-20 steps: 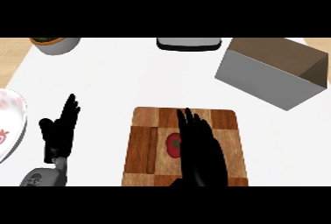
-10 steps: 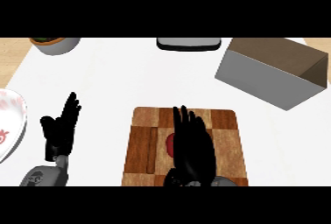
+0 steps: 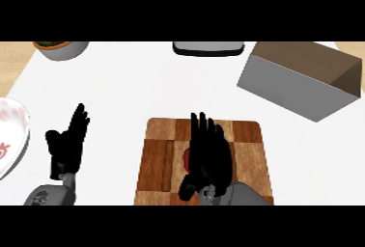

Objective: Pick the tomato from the cutting board and place it in the cardboard box

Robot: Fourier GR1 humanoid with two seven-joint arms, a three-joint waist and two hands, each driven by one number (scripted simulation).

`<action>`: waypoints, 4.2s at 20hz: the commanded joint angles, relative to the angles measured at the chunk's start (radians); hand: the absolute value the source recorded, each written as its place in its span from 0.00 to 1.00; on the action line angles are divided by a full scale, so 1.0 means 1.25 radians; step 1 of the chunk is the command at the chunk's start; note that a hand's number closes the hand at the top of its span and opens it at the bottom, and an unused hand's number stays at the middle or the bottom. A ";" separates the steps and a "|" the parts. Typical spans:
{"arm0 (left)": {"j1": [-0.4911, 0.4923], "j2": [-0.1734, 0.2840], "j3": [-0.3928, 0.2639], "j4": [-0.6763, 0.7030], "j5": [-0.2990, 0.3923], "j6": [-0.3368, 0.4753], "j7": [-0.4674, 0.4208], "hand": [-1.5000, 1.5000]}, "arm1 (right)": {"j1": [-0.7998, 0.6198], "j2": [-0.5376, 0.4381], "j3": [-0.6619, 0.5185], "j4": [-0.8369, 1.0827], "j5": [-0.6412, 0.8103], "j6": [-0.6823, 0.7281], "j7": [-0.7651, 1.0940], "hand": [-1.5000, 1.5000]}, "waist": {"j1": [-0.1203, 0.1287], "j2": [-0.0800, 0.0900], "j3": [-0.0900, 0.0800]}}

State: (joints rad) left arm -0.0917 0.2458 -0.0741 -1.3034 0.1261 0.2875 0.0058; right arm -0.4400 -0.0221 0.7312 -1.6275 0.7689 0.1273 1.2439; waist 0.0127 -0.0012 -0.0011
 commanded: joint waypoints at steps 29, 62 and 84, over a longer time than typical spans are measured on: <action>0.015 -0.044 0.002 -0.020 -0.036 -0.009 0.011 0.50 | -0.060 0.017 -0.061 0.294 -0.027 -0.097 -0.007 0.00 | 0.001 0.002 0.001; 0.001 -0.043 0.089 0.017 -0.062 -0.071 0.011 0.50 | 0.023 -0.048 -0.020 -0.143 0.184 0.134 -0.211 1.00 | -0.015 -0.002 0.001; -0.020 -0.093 0.078 0.046 -0.099 -0.049 -0.025 0.50 | -0.090 -0.177 -0.486 -0.271 0.180 0.220 -0.405 1.00 | -0.010 0.003 0.001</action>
State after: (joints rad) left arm -0.1034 0.1638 0.0355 -1.2928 0.0195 0.2142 0.0137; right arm -0.6009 -0.2010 0.1977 -2.0244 0.9862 0.4871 0.8313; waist 0.0009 -0.0003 -0.0003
